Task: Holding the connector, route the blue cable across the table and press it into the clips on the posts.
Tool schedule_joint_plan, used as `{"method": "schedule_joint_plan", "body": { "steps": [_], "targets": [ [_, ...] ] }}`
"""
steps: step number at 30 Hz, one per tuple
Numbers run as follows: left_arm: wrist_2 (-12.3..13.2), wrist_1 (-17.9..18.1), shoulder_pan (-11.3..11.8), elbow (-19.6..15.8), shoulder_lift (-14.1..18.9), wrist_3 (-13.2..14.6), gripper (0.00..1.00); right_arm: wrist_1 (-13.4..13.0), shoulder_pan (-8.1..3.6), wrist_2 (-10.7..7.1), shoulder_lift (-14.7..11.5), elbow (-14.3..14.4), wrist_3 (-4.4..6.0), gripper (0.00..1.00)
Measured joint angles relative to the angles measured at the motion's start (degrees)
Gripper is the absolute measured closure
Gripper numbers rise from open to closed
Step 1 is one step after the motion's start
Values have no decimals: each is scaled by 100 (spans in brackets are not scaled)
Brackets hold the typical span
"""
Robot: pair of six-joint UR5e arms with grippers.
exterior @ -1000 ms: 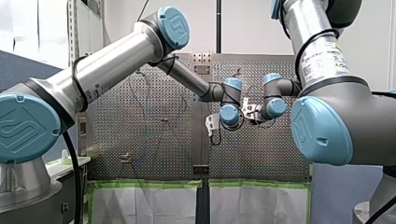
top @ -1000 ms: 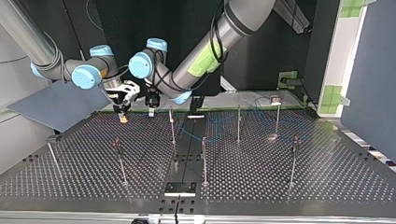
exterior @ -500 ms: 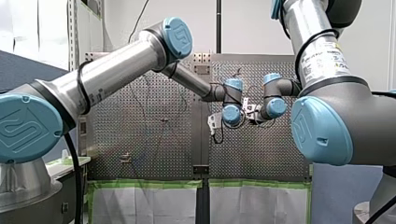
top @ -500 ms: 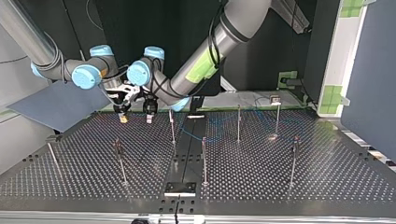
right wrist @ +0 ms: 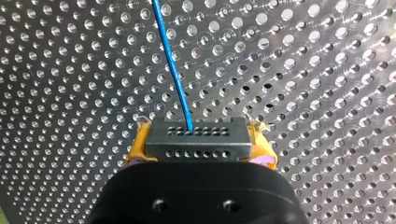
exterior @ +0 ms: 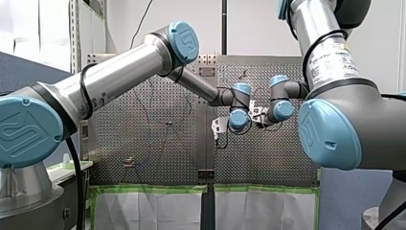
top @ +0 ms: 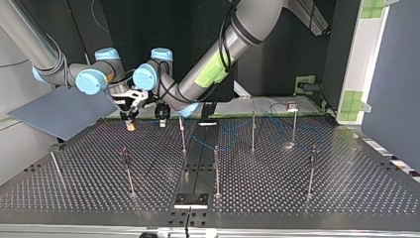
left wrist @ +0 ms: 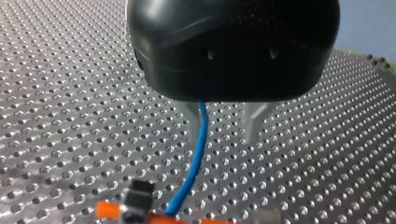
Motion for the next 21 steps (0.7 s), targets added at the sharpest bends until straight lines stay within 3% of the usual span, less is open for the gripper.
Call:
{"method": "schedule_joint_plan", "body": {
  "steps": [9,16,21],
  "targets": [
    [-381,-117,-14,1,7,-51,100,267,6,0,-144,-85,0,100],
    [-427,-338,-64,2,53,-101,100,303,36,0,-362,-88,0,100],
    [-506,-570,-154,1,257,-171,100,305,49,0,-479,-88,0,100]
  ]
}}
